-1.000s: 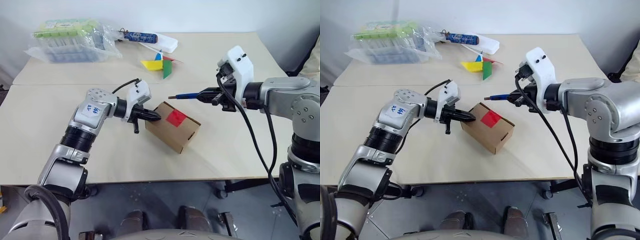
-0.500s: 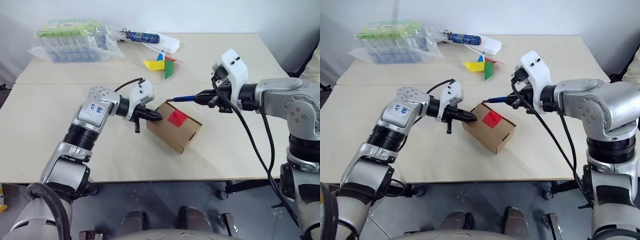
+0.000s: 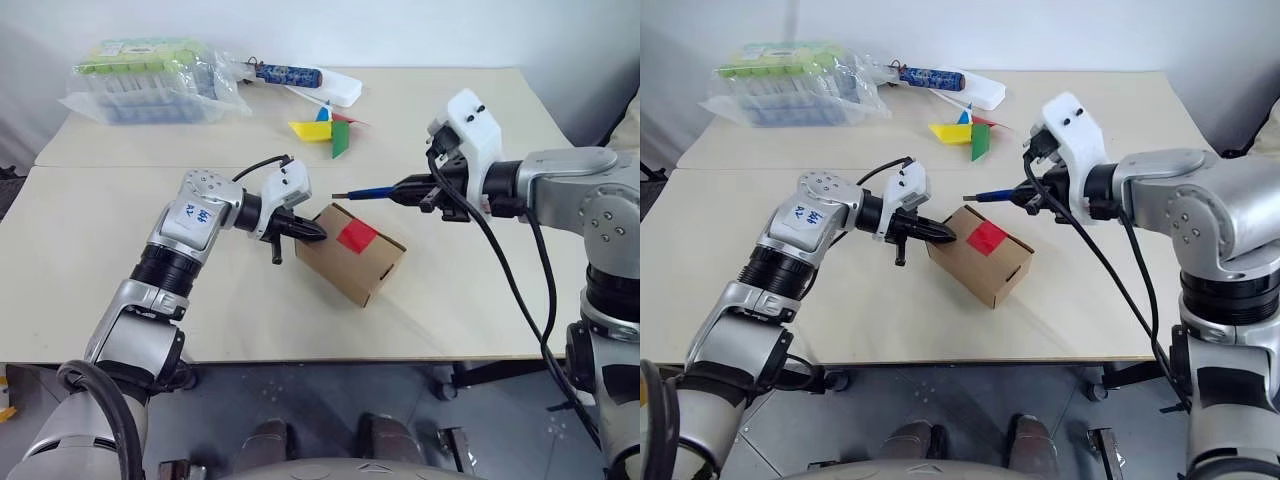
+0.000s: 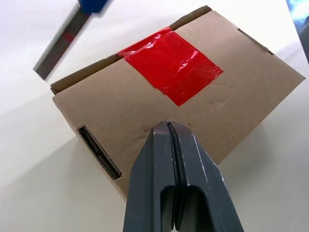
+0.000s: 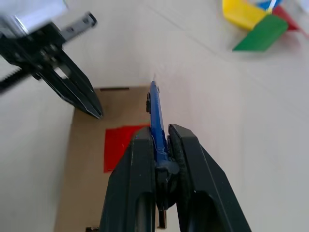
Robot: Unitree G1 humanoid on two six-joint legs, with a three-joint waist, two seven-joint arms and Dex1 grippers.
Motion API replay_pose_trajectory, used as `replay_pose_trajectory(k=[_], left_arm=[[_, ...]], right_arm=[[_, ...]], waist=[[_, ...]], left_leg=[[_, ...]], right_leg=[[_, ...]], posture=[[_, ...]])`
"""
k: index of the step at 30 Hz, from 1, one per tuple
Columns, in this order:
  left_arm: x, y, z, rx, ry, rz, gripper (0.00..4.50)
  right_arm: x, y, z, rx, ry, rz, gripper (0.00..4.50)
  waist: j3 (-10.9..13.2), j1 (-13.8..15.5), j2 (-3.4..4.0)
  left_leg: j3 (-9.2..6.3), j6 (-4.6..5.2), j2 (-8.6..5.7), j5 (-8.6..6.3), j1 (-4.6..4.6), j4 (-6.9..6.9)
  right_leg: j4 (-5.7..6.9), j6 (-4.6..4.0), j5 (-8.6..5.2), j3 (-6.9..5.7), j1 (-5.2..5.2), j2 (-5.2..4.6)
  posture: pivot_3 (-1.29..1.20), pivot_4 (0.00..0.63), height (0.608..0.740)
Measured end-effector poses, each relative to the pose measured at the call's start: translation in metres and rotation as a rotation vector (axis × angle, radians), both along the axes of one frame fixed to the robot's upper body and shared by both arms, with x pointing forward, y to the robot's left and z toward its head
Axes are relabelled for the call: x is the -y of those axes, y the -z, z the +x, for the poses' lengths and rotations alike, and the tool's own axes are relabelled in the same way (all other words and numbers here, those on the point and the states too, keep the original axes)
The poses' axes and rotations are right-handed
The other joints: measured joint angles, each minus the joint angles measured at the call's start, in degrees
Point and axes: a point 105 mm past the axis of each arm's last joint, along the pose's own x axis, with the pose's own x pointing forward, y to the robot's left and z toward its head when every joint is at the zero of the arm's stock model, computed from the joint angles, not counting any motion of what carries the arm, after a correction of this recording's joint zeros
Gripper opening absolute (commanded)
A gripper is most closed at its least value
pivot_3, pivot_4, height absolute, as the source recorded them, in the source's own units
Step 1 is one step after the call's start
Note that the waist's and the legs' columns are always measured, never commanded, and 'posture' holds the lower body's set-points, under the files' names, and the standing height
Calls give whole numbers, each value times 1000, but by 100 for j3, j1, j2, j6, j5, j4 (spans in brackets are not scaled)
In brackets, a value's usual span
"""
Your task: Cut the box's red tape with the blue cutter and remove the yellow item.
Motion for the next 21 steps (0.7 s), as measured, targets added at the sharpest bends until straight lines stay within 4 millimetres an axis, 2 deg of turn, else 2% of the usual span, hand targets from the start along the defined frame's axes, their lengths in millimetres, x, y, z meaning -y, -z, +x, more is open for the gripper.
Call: replay_pose_trajectory(k=[6,14,21], left_arm=[[1,0,0,3,4,2,0],[0,0,1,5,5,13,0],[0,0,0,5,5,15,0]], right_arm=[[-2,4,-5,-12,-16,-9,159],[2,19,-4,-56,-4,-7,159],[6,21,-1,-47,6,-3,159]], waist=[[0,2,0],[-1,1,-1],[-1,1,-1]], left_leg=[[0,0,0,0,0,3],[1,1,0,-1,0,7],[0,1,0,-1,0,9]], right_leg=[[1,0,0,0,1,0],[2,0,0,1,2,0],[3,0,0,1,3,0]], posture=[[0,150,740],[0,150,740],[0,150,740]])
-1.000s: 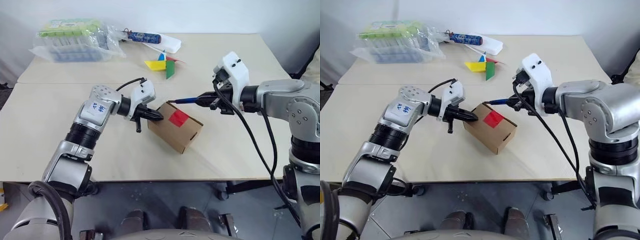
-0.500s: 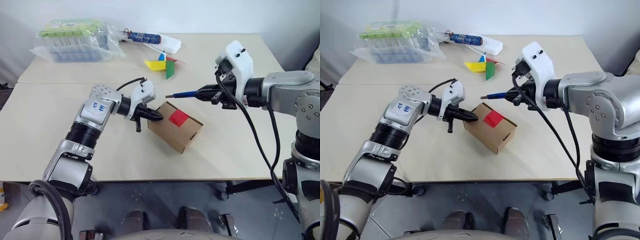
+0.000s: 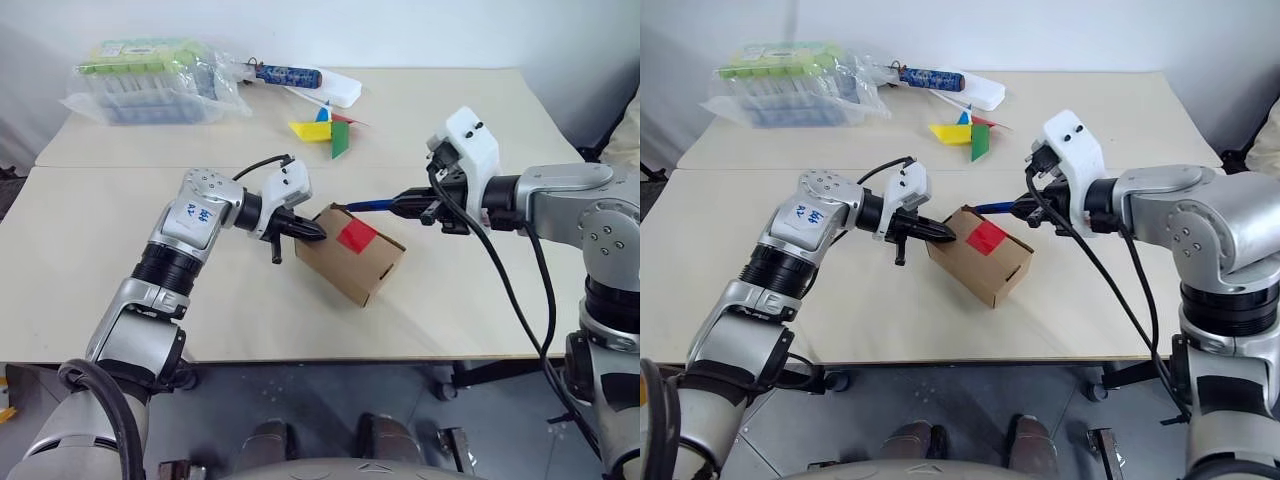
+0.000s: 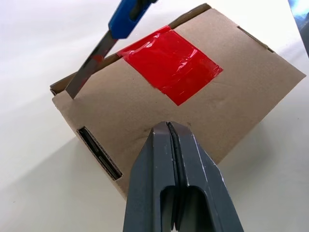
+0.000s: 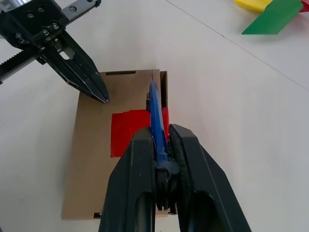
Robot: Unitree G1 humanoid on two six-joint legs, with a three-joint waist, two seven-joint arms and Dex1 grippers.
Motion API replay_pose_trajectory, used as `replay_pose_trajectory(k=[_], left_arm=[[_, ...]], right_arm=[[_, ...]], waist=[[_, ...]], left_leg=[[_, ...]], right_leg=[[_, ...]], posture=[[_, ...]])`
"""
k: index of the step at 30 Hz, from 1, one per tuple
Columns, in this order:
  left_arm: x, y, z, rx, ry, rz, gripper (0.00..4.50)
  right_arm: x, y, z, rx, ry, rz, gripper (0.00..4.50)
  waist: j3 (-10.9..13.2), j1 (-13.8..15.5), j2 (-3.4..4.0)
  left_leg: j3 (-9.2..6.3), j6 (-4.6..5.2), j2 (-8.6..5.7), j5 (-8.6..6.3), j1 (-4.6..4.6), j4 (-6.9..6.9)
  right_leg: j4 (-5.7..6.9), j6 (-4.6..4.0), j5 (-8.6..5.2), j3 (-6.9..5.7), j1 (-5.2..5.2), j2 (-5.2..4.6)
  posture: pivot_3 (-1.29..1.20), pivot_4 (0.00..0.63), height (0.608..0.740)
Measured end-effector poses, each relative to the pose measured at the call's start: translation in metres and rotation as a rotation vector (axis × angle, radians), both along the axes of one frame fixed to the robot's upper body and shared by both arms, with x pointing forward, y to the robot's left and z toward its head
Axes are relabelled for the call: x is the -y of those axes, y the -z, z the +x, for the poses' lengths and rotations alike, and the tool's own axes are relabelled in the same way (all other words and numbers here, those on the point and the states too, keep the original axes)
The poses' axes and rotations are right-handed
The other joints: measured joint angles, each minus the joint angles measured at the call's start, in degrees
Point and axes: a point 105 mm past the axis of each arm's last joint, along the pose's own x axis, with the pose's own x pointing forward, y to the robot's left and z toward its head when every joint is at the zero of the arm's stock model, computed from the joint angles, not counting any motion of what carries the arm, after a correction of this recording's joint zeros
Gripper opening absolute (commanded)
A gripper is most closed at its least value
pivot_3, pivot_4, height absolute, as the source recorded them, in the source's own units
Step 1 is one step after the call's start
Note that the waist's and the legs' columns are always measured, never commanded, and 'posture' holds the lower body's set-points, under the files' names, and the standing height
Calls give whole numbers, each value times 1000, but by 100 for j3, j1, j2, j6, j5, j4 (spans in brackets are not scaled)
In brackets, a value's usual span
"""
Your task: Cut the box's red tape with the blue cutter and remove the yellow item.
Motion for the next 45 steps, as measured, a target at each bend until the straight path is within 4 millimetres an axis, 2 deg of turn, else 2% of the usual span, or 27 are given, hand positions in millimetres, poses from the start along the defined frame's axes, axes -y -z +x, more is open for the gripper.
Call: replay_pose_trajectory(k=[45], left_arm=[[0,1,-1,-1,10,8,0]], right_arm=[[23,8,6,-7,68,-4,159]], waist=[[-1,20,-2]], left_leg=[[-1,2,1,-1,0,13]], right_leg=[[1,0,0,0,8,0]], posture=[[0,150,740]])
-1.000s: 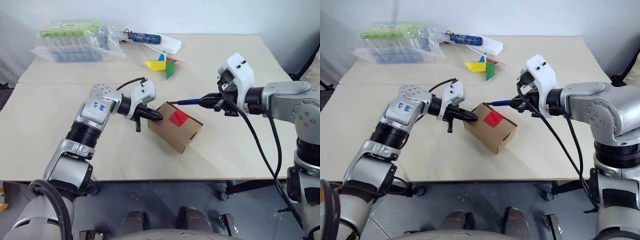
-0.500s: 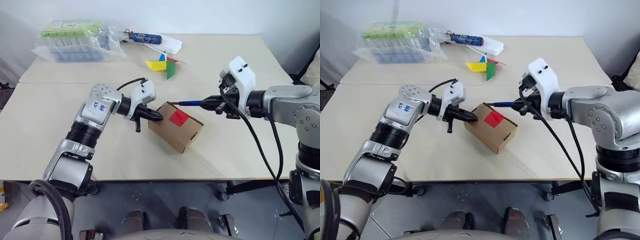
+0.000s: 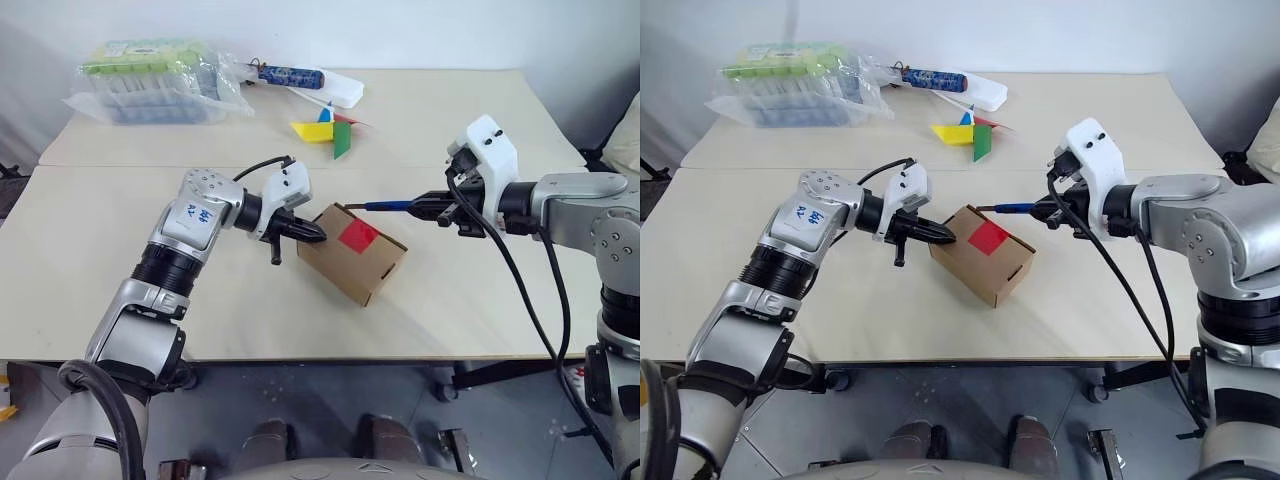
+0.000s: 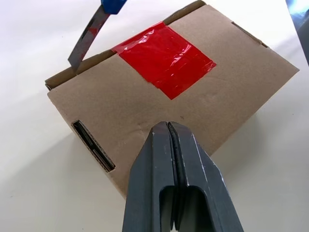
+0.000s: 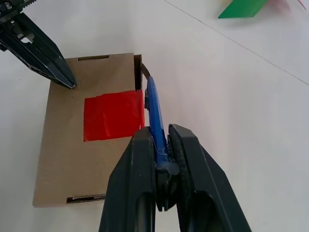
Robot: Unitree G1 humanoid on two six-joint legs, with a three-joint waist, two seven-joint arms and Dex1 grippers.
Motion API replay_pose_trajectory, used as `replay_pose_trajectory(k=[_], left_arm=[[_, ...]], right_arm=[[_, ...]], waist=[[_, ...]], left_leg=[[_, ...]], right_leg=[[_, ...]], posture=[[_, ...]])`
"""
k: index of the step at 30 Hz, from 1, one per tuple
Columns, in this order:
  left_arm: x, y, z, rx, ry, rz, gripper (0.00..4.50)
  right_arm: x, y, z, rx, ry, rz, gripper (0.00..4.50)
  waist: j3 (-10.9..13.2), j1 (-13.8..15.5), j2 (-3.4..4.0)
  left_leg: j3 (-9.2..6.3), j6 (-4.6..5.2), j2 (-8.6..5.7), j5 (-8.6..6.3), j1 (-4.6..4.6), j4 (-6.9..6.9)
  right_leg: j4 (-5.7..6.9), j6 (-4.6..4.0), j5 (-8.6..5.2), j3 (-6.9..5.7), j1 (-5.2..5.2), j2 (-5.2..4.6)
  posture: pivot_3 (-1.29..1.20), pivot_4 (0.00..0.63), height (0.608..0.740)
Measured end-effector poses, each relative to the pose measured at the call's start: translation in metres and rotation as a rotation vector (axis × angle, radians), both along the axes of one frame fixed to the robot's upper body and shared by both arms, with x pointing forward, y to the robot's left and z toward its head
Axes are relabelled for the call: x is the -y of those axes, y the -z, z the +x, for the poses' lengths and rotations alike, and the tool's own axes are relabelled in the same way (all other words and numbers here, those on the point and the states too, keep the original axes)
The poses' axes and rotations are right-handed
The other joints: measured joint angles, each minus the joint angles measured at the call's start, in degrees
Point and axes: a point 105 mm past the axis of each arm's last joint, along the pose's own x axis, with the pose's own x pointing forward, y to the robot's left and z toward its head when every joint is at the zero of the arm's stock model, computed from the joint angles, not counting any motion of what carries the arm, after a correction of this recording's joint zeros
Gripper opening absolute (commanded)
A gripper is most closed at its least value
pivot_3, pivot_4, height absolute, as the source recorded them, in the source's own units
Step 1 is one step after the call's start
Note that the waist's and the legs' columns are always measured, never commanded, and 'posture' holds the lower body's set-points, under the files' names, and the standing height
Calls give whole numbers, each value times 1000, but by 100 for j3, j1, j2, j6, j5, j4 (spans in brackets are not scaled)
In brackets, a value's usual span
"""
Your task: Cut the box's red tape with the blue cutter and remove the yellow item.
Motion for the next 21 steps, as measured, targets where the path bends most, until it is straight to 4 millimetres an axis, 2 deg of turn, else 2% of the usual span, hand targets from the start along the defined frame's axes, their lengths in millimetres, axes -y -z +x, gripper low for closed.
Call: replay_pose_trajectory(k=[6,13,21], left_arm=[[0,0,0,-1,1,1,0],[1,2,-1,-6,6,14,0],[4,2,-2,-17,-20,45,0]], right_arm=[[-2,0,-3,-1,-18,-18,159],[-14,-3,-10,-10,-89,-89,159],[-18,-5,-9,-29,-101,-182,159]], waist=[[0,2,0],[0,2,0],[-3,4,-3]], left_leg=[[0,1,0,0,0,1],[-1,3,0,-2,0,3],[-2,8,0,-5,0,12]], right_leg=[[0,0,0,0,1,0],[0,0,0,0,1,0],[0,0,0,1,7,0]], posture=[[0,150,740],[0,150,740],[0,150,740]])
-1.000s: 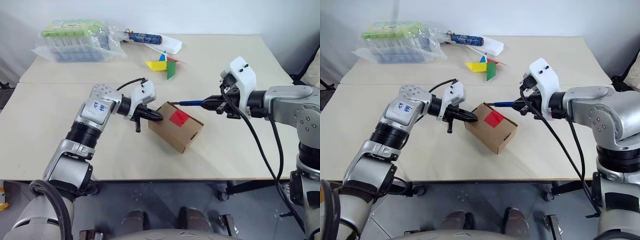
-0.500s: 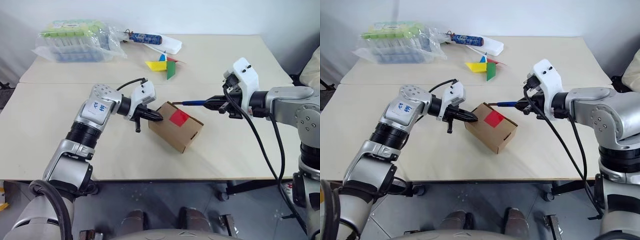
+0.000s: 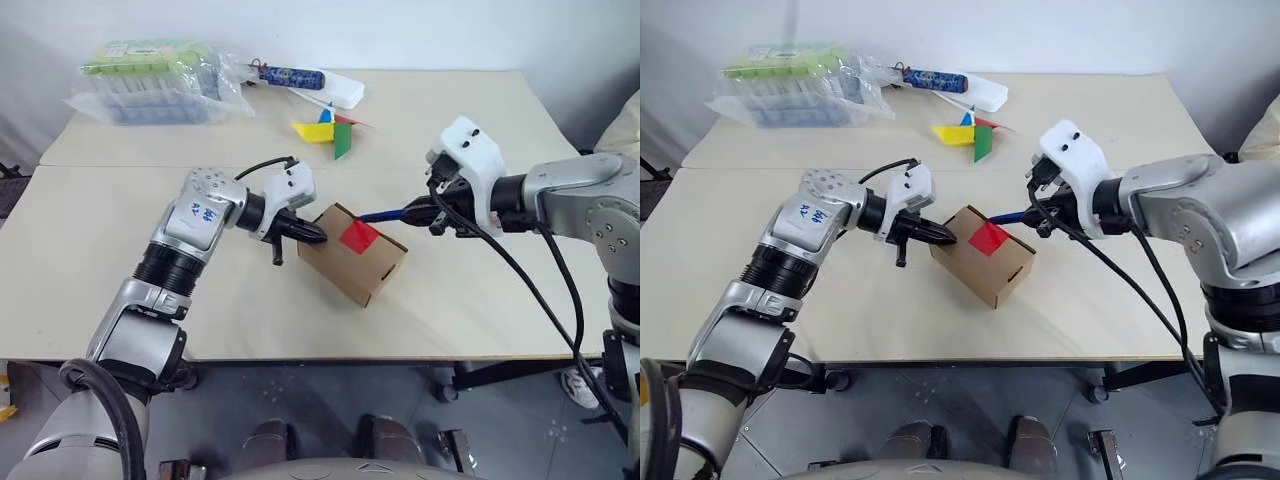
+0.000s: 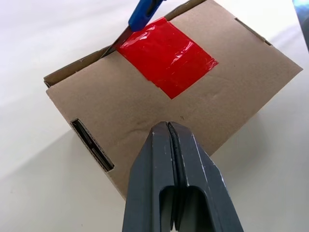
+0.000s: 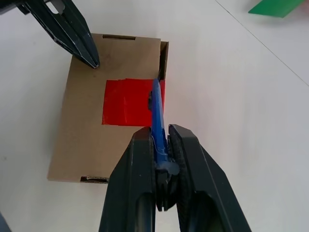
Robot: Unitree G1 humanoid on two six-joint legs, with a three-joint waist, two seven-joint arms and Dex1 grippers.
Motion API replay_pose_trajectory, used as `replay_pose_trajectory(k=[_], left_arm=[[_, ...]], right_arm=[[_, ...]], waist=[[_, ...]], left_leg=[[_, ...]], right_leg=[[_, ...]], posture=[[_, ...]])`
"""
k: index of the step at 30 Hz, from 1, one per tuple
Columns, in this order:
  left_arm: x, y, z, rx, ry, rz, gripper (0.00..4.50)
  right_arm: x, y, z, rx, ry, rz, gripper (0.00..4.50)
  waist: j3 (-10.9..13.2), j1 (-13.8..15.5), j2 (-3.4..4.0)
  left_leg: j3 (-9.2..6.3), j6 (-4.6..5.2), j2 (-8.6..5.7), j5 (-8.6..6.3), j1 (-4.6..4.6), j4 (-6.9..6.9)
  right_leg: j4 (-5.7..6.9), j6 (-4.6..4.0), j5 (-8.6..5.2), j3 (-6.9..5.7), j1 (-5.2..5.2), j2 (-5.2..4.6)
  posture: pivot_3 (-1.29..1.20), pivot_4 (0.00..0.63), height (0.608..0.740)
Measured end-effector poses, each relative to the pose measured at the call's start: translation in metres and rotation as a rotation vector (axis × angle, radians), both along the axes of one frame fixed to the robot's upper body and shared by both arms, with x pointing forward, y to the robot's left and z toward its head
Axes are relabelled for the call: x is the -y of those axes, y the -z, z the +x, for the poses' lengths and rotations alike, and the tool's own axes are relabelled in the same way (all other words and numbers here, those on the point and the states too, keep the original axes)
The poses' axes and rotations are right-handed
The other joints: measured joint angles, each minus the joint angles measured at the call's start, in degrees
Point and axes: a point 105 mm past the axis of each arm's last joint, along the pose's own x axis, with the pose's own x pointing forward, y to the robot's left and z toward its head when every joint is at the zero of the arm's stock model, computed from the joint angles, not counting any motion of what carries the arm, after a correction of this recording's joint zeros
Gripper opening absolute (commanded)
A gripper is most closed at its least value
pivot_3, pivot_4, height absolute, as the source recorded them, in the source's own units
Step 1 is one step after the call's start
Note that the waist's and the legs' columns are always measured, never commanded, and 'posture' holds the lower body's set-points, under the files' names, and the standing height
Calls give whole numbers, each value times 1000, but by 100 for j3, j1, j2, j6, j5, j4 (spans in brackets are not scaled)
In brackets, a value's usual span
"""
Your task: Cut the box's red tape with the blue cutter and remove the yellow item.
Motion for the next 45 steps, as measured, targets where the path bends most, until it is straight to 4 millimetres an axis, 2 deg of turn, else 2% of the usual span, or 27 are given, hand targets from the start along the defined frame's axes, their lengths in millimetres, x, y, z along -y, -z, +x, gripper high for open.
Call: replay_pose_trajectory(k=[18,37,40,45], left_arm=[[11,1,1,-44,-76,35,0],[12,3,2,-37,-84,43,0],[11,3,3,-30,-81,42,0],[11,3,4,-20,-73,43,0]], right_arm=[[7,-2,0,-66,4,-153,159],[44,-3,-27,-156,-18,-254,159],[50,-10,-30,-145,-19,-238,159],[61,-40,-39,-65,4,-169,159]], waist=[[-12,121,-2],[-29,129,-8],[-28,130,-8],[-29,133,-8]], left_leg=[[2,10,1,-6,0,17],[3,14,1,-9,1,21],[4,14,2,-9,1,23],[2,14,4,-9,2,26]], right_leg=[[0,1,0,6,6,0],[-7,0,0,13,9,-1],[-7,0,1,16,9,-1],[-11,-1,1,21,10,-1]], posture=[[0,150,740],[0,150,740],[0,150,740],[0,150,740]])
